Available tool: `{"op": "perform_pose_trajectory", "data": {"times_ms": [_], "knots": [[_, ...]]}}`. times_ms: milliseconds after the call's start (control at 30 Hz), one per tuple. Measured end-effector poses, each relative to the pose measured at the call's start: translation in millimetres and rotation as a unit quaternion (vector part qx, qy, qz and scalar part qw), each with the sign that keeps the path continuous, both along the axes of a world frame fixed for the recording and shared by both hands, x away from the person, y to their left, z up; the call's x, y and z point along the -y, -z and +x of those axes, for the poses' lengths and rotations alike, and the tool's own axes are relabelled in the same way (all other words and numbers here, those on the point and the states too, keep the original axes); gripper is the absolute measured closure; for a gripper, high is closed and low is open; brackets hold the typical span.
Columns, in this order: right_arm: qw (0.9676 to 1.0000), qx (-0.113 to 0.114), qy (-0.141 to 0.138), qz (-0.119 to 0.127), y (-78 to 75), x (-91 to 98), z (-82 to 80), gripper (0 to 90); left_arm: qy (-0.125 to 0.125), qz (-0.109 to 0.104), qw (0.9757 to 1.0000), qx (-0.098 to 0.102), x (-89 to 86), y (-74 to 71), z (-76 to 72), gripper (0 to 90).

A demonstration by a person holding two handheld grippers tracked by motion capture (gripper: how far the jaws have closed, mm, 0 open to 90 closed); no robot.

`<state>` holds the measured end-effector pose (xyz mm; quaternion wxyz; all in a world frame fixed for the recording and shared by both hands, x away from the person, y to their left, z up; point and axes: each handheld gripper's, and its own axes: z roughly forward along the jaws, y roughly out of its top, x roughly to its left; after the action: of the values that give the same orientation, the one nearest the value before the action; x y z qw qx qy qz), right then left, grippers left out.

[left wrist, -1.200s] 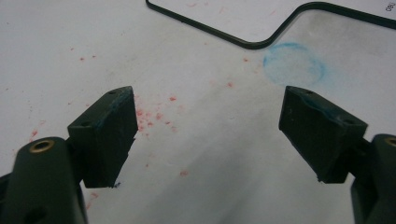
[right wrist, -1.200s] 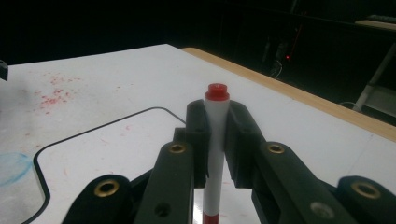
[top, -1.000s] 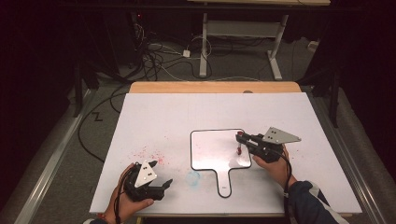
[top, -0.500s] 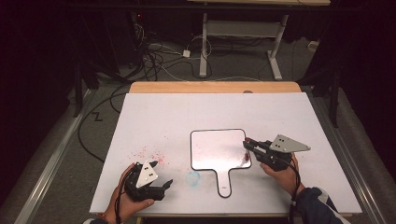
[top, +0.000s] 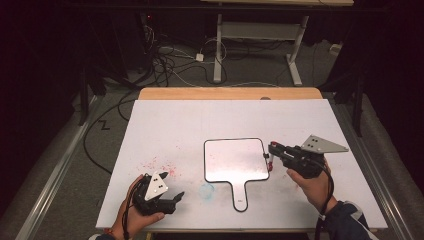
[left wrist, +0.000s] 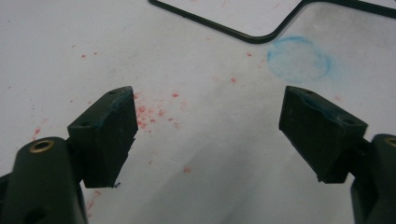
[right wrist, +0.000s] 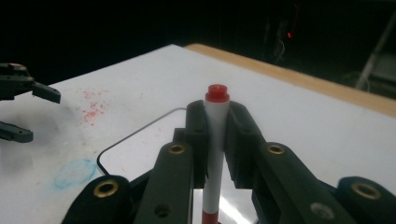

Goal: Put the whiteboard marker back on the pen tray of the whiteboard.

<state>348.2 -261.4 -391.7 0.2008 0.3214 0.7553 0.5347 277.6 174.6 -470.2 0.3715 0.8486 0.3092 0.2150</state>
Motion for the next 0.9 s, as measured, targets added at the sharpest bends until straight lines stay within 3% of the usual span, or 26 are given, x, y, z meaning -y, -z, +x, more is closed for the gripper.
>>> {"op": "perform_pose_trajectory", "data": {"times_ms": [67, 100, 233, 400, 667, 733, 900], "knots": [[0.9995, -0.028, 0.0, -0.013, -3.3, 3.6, 1.8, 81.2, 0.0, 0.0, 1.0, -0.002, -0.1, 0.5, 0.5, 18.7], [0.9994, -0.031, 0.01, -0.012, -3.2, 5.3, 2.3, 81.2, 0.0, 0.002, 1.0, -0.001, 0.0, 0.5, 0.7, 18.7], [0.9969, -0.07, 0.031, -0.017, 5.8, 8.7, 11.8, 81.1, 0.0, 0.0, 1.0, -0.002, 0.7, 0.5, 1.4, 18.7], [0.9908, -0.127, 0.044, -0.021, 20.8, 7.9, 33.3, 81.0, 0.003, 0.004, 1.0, -0.006, 1.6, 2.5, 3.5, 18.7], [0.9866, -0.154, 0.053, 0.006, 45.6, -2.3, 69.8, 79.9, 0.007, 0.008, 0.9999, -0.007, 3.4, 2.7, 2.4, 18.7], [0.9849, -0.163, 0.059, -0.002, 51.8, -7.1, 78.0, 79.8, 0.008, 0.009, 0.9999, -0.009, 4.0, 3.1, 2.5, 18.7], [0.9772, -0.194, 0.085, -0.012, 73.6, -14.3, 98.4, 79.5, 0.01, 0.008, 0.9998, -0.012, 4.8, 3.8, 3.4, 18.7]]}}
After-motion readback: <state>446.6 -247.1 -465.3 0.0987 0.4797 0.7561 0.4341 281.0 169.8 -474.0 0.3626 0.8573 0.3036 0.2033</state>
